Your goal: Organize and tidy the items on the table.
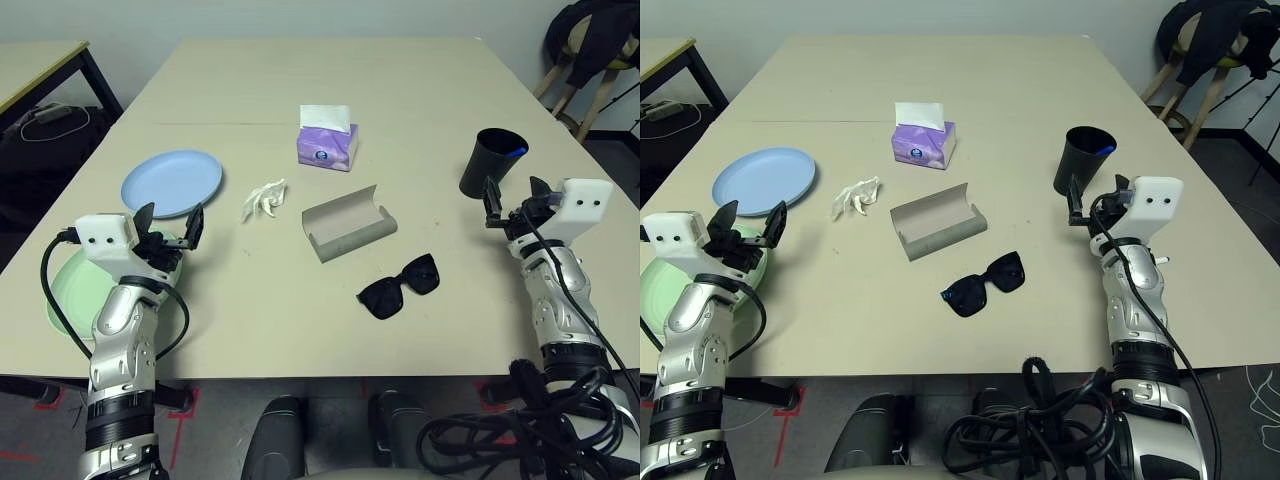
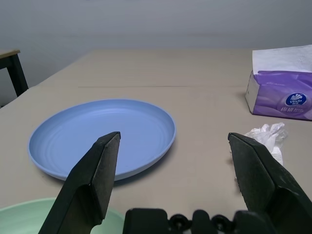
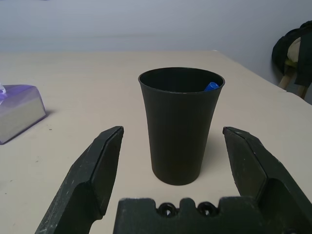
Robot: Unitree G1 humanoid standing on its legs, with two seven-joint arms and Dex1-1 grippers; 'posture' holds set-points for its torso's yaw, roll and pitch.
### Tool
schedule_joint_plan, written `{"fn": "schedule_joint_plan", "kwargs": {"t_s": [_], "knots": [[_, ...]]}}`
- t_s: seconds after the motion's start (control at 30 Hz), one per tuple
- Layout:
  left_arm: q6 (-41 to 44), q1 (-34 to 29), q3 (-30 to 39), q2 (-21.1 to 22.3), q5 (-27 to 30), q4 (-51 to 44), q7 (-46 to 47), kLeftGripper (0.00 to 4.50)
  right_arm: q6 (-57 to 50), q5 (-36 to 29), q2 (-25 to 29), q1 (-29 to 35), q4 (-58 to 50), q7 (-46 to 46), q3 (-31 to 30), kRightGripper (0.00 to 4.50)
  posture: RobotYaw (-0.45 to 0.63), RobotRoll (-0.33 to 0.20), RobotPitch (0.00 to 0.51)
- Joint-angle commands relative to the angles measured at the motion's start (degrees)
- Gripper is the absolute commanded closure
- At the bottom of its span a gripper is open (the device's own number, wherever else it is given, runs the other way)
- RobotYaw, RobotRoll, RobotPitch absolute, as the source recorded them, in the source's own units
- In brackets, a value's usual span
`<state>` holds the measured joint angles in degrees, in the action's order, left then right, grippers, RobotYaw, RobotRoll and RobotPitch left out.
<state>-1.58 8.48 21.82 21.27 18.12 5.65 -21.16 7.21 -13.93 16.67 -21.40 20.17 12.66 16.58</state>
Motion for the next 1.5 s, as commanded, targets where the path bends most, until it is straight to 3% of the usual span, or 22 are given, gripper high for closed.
{"fn": "schedule_joint_plan", "kwargs": {"t_s": [0.03, 0.6, 0.73, 1.07, 1.2, 1.5], "knots": [[-0.4, 0.4, -0.5, 0.4, -0.1, 1.3, -0.5, 0.0, -0.5, -0.5, -0.2, 1.1, -1.2, -0.1, 0.3, 0.02, 0.05, 0.0, 0.075], [-0.7, -0.7, -0.1, 0.2, -0.2, 0.8, 0.1, 0.0, -0.6, -0.2, 0.2, -0.1, -0.1, 0.7, 0.1, 0.02, 0.06, 0.0, 0.067], [-0.7, -0.7, 0.0, 0.4, -0.1, 0.5, 0.1, 0.0, -0.9, -2.4, 0.3, -0.2, -0.5, 4.8, -0.3, 0.02, 0.06, 0.0, 0.069], [-0.2, -1.3, -0.3, 0.8, -0.2, -0.4, -0.4, 0.0, -6.1, -13.3, 5.8, 2.1, -7.4, 34.7, -6.6, 0.02, 0.07, 0.0, 0.075], [-0.1, -1.6, -0.5, 1.0, -0.2, -0.6, -0.6, 0.0, -6.2, -12.7, 10.9, 2.8, -9.8, 49.3, -12.9, 0.02, 0.07, 0.0, 0.075], [-0.1, -1.8, -1.1, 1.0, -0.4, -0.8, -1.4, 0.0, -6.3, -12.9, 13.8, 2.3, -12.9, 61.2, -17.1, 0.02, 0.08, 0.0, 0.075]]}}
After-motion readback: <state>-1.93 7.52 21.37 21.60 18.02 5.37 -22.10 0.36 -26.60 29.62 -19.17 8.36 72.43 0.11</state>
